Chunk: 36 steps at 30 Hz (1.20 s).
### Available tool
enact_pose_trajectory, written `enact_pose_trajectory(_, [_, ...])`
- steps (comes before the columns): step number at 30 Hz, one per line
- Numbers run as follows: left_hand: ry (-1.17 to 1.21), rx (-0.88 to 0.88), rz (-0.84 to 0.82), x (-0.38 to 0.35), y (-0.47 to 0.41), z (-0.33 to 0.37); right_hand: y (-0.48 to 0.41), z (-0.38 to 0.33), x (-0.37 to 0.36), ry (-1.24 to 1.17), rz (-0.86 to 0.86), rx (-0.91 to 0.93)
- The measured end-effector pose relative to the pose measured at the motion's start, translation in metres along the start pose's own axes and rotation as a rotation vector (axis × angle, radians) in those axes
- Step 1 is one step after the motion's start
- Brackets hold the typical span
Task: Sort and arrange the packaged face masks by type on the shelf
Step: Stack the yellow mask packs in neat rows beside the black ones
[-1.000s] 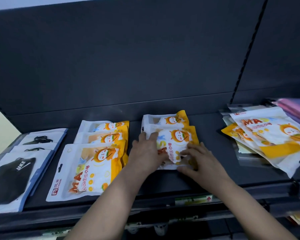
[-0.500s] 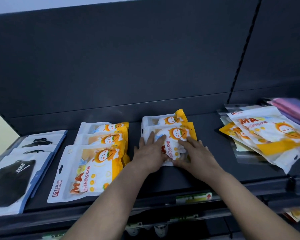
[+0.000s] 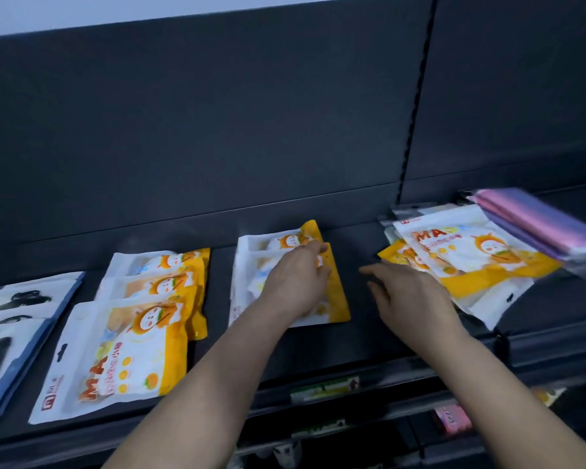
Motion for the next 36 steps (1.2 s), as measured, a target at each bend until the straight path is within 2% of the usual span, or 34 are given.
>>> enact_pose_trajectory(3, [0.120,-0.010,-0.040,-0.028,-0.014,0.035,0.014,0.047,0.027,0.100,0.060,-0.071])
enact_pose_trajectory(8, [0.154,0.015,-0.030,-0.061,-0.042,0.092,0.033,0.113,0.047,0.204,0.106,-0.083])
enact_pose_trajectory(12, [0.226,0.120,-0.018,-0.075,-0.066,0.125,0.041,0.148,0.042,0.087,0.003,-0.043])
enact_pose_trajectory(16, [0.419,0.241,0.014,-0.089,-0.080,0.142,0.046,0.163,0.037,0.000,-0.079,-0.016])
enact_pose_trajectory(19, [0.681,0.288,0.062,-0.103,-0.083,0.146,0.045,0.168,0.042,-0.025,-0.081,0.044])
enact_pose_trajectory(23, [0.906,0.292,0.146,-0.099,-0.066,0.144,0.038,0.178,0.049,-0.153,-0.025,0.051])
enact_pose_trajectory(25, [1.036,0.288,0.200,-0.092,-0.051,0.136,0.032,0.177,0.047,-0.188,-0.020,0.041])
enact_pose_trajectory(29, [1.144,0.375,0.336,-0.076,-0.008,0.107,0.018,0.142,0.029,-0.218,-0.193,0.147])
enact_pose_trajectory(33, [1.059,0.483,0.504,-0.051,0.039,0.060,0.010,0.084,0.003,-0.249,-0.267,0.340])
enact_pose_trajectory(36, [1.020,0.524,0.568,-0.034,0.067,0.029,0.009,0.052,-0.008,-0.330,-0.216,0.419])
Point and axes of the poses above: each hand's wrist, its own y-axis away from the middle knuckle, its own x-axis out of the back of the hand, z = x × y, the point moved 3 cm from there along -y, towards the middle knuckle, and after that the axes turned 4 degrees about x, right-handed, at the moved point
